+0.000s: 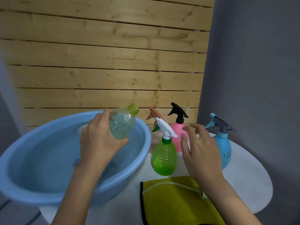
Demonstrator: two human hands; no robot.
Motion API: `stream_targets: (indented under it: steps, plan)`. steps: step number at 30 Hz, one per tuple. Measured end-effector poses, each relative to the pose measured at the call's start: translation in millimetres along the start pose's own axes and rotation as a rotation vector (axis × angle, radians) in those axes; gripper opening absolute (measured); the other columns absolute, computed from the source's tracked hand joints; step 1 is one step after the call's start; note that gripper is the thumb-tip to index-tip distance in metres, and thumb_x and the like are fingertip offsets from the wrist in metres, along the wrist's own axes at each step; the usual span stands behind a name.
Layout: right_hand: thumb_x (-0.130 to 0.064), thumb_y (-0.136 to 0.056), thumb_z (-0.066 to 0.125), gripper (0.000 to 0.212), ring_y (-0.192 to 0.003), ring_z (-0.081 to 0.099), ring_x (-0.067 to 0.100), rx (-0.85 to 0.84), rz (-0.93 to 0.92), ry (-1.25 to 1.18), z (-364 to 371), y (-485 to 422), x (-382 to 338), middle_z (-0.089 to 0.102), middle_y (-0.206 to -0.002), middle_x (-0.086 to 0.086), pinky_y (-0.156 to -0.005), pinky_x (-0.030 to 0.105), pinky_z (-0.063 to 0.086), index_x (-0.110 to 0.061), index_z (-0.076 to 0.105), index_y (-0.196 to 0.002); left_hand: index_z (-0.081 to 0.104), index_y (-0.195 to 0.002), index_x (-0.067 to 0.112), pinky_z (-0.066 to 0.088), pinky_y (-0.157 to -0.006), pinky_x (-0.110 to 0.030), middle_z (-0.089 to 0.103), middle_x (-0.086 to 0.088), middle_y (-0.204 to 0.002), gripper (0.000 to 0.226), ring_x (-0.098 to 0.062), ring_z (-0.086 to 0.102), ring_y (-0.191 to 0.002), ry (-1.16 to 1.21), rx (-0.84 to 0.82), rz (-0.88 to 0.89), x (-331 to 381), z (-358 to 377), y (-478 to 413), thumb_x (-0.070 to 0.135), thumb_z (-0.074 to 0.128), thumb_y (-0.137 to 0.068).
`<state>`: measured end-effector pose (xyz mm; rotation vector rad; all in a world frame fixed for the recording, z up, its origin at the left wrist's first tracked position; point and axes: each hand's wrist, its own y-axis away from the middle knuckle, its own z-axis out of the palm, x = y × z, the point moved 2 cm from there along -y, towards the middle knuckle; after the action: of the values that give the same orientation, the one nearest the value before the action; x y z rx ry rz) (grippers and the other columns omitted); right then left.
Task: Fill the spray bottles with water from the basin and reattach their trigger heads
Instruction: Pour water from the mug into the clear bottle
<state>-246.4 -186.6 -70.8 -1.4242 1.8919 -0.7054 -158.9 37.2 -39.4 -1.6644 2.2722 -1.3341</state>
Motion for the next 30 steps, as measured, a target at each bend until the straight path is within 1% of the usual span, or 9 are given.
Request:
stream_targets:
  steps: [5, 7, 9, 12, 16, 18, 20, 23, 30]
  plan:
    - [-0.035, -0.096, 0.033, 0.040, -0.114, 0.055, 0.027, -0.068, -0.104, -0.019, -6, -2, -37, 0.054, -0.133, 0.009, -0.097, 0.042, 0.042, -0.021, 0.057, -0.126, 0.051, -0.116, 0.027, 0.038, -0.067, -0.032, 0.055, 0.002, -0.104, 0.072, -0.028, 0.055, -0.094, 0.030, -0.017, -0.046, -7, -2, 0, 0.031, 0.087, -0.053]
    - [-0.037, -0.096, 0.032, 0.041, -0.117, 0.054, 0.026, -0.103, -0.124, -0.058, -6, -4, -52, 0.050, -0.138, 0.007, -0.101, 0.042, 0.039, -0.023, 0.056, -0.127, 0.052, -0.119, 0.031, 0.040, -0.070, -0.031, 0.048, 0.004, -0.111, 0.076, -0.027, 0.056, -0.096, 0.041, -0.023, -0.075, -9, -3, 0, 0.030, 0.088, -0.052]
    - [-0.039, -0.097, 0.027, 0.044, -0.124, 0.050, 0.024, -0.164, -0.153, -0.068, -5, -6, -68, 0.045, -0.143, 0.006, -0.102, 0.040, 0.036, -0.025, 0.054, -0.128, 0.052, -0.118, 0.033, 0.040, -0.070, -0.029, 0.041, 0.004, -0.107, 0.075, -0.026, 0.055, -0.095, 0.046, -0.027, -0.095, -12, -3, -1, 0.031, 0.088, -0.051]
    - [-0.042, -0.096, 0.025, 0.047, -0.126, 0.048, 0.024, -0.211, -0.167, -0.112, 0, -10, -87, 0.040, -0.147, 0.009, -0.102, 0.039, 0.036, -0.027, 0.056, -0.128, 0.052, -0.114, 0.031, 0.035, -0.070, -0.026, 0.035, 0.003, -0.097, 0.073, -0.024, 0.051, -0.096, 0.057, -0.046, -0.108, -19, -4, -4, 0.033, 0.088, -0.050]
    - [-0.042, -0.091, 0.035, 0.045, -0.118, 0.057, 0.030, -0.201, -0.182, -0.145, 9, -19, -112, 0.050, -0.139, 0.014, -0.092, 0.044, 0.052, -0.025, 0.063, -0.121, 0.048, -0.117, 0.031, 0.033, -0.072, -0.026, 0.036, 0.003, -0.096, 0.076, -0.024, 0.047, -0.102, 0.051, -0.080, -0.124, -30, -6, -9, 0.036, 0.087, -0.052]
    - [-0.040, -0.087, 0.044, 0.040, -0.111, 0.061, 0.028, -0.165, -0.215, -0.130, 12, -24, -123, 0.055, -0.134, 0.014, -0.086, 0.042, 0.054, -0.027, 0.066, -0.118, 0.045, -0.121, 0.031, 0.036, -0.075, -0.029, 0.040, 0.003, -0.100, 0.079, -0.024, 0.045, -0.106, 0.023, -0.079, -0.127, -35, -8, -12, 0.040, 0.085, -0.054]
    - [-0.035, -0.080, 0.062, 0.036, -0.108, 0.062, 0.026, -0.119, -0.260, -0.107, 18, -28, -132, 0.060, -0.129, 0.014, -0.084, 0.040, 0.054, -0.027, 0.068, -0.115, 0.045, -0.122, 0.028, 0.039, -0.081, -0.033, 0.047, 0.002, -0.108, 0.080, -0.026, 0.044, -0.109, 0.017, -0.068, -0.137, -39, -8, -15, 0.043, 0.085, -0.054]
    - [-0.031, -0.062, 0.084, 0.053, -0.105, 0.065, 0.026, -0.162, -0.286, -0.074, 32, -36, -145, 0.063, -0.124, 0.015, -0.084, 0.039, 0.054, -0.026, 0.070, -0.112, 0.048, -0.108, 0.021, 0.041, -0.081, -0.035, 0.057, 0.002, -0.106, 0.072, -0.027, 0.045, -0.104, 0.055, -0.029, -0.167, -48, -13, -20, 0.047, 0.084, -0.052]
    - [-0.015, -0.034, 0.090, 0.079, -0.099, 0.066, 0.031, -0.283, -0.371, -0.046, 67, -52, -169, 0.066, -0.113, 0.017, -0.082, 0.044, 0.056, -0.016, 0.071, -0.110, 0.051, -0.104, 0.015, 0.044, -0.083, -0.039, 0.059, -0.004, -0.105, 0.075, -0.029, 0.053, -0.103, 0.083, 0.048, -0.263, -83, -35, -32, 0.058, 0.080, -0.050]
